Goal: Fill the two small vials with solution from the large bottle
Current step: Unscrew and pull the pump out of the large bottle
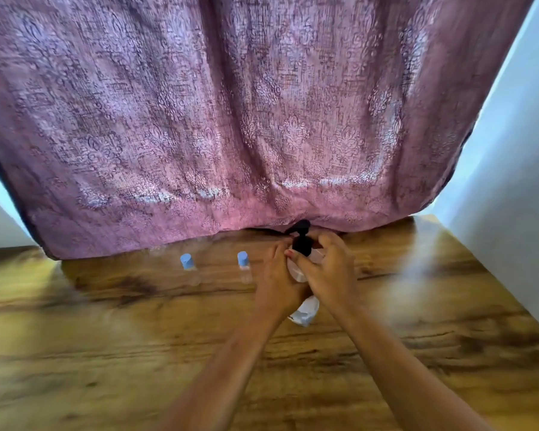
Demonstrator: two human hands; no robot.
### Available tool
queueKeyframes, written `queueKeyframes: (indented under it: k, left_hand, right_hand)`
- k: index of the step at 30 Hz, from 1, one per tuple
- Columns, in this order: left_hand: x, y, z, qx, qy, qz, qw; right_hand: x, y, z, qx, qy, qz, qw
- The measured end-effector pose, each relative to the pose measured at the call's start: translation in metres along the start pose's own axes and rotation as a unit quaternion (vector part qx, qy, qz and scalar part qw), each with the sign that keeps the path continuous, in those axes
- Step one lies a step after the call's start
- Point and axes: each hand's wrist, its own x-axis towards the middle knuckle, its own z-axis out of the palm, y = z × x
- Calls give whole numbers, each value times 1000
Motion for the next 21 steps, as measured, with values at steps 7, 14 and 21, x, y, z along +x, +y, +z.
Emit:
queueKeyframes:
  k: [7,14,21]
  left_hand:
    - [5,-6,-5,-6,-27,-68,997]
    - [9,-9,-5,-26,-49,-78,995]
    - [11,-8,-8,-56,-57,-55,995]
  right_hand:
    - [8,7,-7,61,-71,-2,996]
    - [16,21,-13,182,-232,10,956]
    - [18,8,-1,17,-64,-34,997]
